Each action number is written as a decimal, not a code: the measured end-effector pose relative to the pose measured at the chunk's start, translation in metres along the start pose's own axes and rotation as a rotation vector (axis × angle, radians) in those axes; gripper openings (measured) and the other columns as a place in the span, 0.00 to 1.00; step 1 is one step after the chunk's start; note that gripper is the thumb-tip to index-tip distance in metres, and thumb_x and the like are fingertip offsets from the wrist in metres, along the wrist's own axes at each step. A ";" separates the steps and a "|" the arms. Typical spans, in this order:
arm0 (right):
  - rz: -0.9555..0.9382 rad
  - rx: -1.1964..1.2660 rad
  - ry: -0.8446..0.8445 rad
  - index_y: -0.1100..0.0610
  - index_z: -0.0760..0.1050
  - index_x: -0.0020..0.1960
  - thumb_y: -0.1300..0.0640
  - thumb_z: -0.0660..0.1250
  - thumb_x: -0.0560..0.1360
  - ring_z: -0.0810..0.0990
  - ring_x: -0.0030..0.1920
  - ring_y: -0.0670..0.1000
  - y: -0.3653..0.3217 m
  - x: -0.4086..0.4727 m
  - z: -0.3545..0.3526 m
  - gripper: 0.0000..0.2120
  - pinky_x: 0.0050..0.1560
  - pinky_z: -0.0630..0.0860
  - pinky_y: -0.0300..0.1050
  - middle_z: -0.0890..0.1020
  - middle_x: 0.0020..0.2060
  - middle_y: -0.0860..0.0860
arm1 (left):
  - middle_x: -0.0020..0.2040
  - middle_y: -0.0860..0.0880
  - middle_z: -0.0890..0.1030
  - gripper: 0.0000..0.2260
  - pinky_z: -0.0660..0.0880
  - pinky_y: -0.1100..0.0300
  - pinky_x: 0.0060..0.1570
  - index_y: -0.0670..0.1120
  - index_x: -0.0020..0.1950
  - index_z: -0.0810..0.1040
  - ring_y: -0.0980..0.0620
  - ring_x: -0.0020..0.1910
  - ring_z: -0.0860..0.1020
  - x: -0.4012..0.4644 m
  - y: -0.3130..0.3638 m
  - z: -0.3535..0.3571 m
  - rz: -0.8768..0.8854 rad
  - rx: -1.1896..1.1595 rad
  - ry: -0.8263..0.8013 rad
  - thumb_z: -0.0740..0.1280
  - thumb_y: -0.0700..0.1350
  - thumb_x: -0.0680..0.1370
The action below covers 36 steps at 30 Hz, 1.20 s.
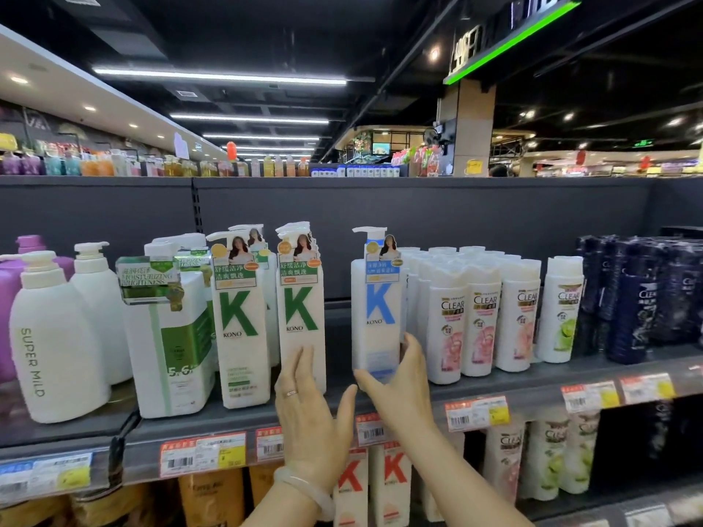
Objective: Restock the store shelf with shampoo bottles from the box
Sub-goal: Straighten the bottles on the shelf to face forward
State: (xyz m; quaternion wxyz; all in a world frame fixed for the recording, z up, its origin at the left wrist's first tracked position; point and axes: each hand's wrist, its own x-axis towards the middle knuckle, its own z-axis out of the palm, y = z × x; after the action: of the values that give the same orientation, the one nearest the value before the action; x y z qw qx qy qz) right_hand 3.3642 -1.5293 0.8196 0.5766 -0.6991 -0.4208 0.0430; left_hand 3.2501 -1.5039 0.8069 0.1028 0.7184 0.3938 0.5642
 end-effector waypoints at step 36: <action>-0.424 -0.670 -0.563 0.48 0.75 0.55 0.38 0.75 0.61 0.73 0.54 0.50 -0.027 0.203 -0.197 0.26 0.53 0.66 0.43 0.77 0.49 0.44 | 0.49 0.54 0.79 0.13 0.76 0.62 0.44 0.50 0.50 0.73 0.58 0.47 0.78 0.048 0.116 0.111 -0.385 -0.320 -0.363 0.73 0.43 0.71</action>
State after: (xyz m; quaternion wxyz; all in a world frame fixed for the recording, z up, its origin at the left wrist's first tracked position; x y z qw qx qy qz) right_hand 3.5875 -1.5515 0.9935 0.1794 -0.7063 -0.6843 -0.0257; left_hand 3.4033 -1.5160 0.8723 0.3885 0.6942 0.4040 0.4516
